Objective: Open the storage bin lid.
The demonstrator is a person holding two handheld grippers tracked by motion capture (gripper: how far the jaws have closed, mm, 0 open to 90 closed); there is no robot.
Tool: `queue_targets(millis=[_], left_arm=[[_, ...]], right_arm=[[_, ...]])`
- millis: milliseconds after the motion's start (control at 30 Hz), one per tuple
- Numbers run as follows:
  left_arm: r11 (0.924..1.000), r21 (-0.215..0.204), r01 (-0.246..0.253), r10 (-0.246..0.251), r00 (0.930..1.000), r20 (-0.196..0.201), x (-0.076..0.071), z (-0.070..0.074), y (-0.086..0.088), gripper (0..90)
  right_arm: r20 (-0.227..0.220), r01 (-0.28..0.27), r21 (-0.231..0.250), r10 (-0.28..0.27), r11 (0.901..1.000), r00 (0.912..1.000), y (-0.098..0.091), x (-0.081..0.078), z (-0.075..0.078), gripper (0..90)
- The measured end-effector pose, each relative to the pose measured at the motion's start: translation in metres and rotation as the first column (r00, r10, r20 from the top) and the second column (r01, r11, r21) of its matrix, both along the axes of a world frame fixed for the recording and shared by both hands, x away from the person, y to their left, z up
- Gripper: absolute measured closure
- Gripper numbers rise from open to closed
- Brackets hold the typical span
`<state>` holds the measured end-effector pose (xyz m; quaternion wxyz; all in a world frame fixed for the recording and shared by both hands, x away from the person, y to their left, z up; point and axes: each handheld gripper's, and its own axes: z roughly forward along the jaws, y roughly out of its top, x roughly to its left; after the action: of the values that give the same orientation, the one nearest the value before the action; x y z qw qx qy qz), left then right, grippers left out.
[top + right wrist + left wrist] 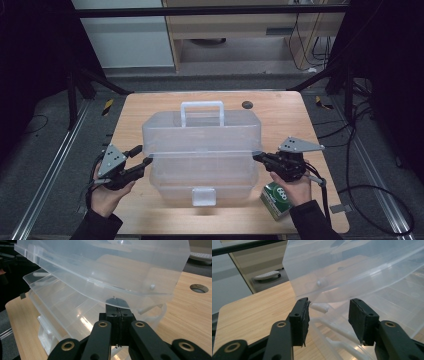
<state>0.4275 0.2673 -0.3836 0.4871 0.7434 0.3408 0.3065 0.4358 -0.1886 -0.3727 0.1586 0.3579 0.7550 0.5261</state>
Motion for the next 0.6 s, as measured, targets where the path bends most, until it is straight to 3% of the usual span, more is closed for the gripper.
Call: queue_targets(millis=[267,600], left_arm=[[0.9996,-0.019,0.02,-0.019,0.9991,0.037,0.0098,0.0063,-0.0042,50.8],[0.9996,0.001,0.027,-0.027,0.9984,0.049,0.0088,0.0061,-0.0032,59.2]], right_arm=[[-0.001,0.0,-0.001,0.0,1.0,1.0,-0.0001,0.0,0.0001,89.8],[-0.005,0.0,-0.011,0.0,0.9999,1.0,0.0015,-0.0006,-0.0006,87.6]])
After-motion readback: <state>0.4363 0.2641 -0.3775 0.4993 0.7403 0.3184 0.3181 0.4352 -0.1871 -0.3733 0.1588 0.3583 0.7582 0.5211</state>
